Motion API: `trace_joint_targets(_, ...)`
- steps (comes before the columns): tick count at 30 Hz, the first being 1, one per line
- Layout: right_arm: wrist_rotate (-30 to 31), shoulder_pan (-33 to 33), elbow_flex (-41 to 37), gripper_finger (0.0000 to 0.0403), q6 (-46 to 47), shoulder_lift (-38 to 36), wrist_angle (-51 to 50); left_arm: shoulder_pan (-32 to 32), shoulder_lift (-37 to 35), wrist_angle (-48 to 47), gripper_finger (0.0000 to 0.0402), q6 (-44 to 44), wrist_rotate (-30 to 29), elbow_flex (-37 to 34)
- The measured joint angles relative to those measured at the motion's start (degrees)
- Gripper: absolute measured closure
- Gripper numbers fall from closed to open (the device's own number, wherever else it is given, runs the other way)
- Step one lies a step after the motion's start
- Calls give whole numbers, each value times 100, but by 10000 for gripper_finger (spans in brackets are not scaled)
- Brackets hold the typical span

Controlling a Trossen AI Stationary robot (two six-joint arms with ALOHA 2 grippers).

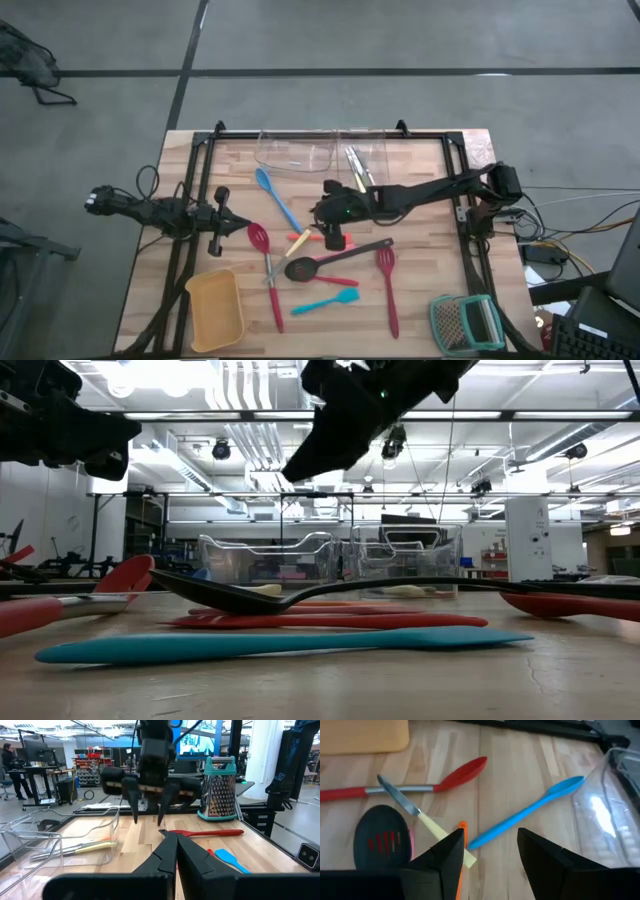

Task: Pick & Place Kitchen Items
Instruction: Put the yellow knife into the right transparent bin

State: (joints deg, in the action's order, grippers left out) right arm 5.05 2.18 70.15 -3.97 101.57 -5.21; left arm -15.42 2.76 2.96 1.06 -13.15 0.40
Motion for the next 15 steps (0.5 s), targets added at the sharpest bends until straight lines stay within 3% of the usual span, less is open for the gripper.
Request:
trace_joint_targets(8, -314, 67, 148, 238, -129, 651, 24, 1, 0, 1, 390, 0, 0, 2)
trace_joint_targets(15, -636, 151, 1037, 215, -500, 1323, -342, 0, 4, 0, 390, 1, -2, 1)
